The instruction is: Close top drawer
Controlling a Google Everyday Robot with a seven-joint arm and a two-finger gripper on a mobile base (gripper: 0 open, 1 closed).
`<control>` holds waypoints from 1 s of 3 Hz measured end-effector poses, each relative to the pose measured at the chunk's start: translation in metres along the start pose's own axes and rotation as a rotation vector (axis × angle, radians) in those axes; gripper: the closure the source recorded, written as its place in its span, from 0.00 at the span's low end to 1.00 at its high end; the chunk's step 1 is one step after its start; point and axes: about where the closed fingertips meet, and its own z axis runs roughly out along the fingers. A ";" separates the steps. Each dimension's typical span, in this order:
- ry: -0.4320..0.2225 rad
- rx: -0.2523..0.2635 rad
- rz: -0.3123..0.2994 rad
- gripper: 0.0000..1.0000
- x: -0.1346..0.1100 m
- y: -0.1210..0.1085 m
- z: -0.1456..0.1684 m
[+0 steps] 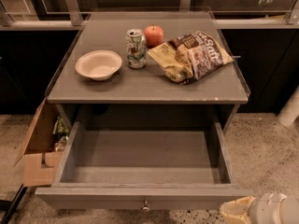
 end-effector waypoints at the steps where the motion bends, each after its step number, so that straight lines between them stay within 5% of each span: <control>1: 0.011 0.008 0.043 1.00 0.012 0.006 0.004; 3: 0.025 0.004 0.059 1.00 0.011 -0.017 0.025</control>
Offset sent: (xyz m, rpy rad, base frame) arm -0.0093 0.0000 -0.0075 0.0008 0.0220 -0.0312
